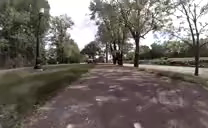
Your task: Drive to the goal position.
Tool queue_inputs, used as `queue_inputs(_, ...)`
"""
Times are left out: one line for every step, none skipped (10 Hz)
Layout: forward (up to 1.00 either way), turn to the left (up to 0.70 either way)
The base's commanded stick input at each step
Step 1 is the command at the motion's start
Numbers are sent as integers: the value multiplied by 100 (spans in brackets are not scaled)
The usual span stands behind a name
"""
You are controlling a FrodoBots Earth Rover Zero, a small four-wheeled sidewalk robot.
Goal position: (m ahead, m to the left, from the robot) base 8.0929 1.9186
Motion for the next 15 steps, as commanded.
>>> queue_inputs(100, 0)
queue_inputs(100, 0)
queue_inputs(100, 0)
queue_inputs(100, 0)
queue_inputs(100, 0)
queue_inputs(100, 0)
queue_inputs(100, 0)
queue_inputs(100, 0)
queue_inputs(100, 0)
queue_inputs(100, 0)
queue_inputs(100, 0)
queue_inputs(100, 0)
queue_inputs(100, 0)
queue_inputs(100, 0)
queue_inputs(100, 0)
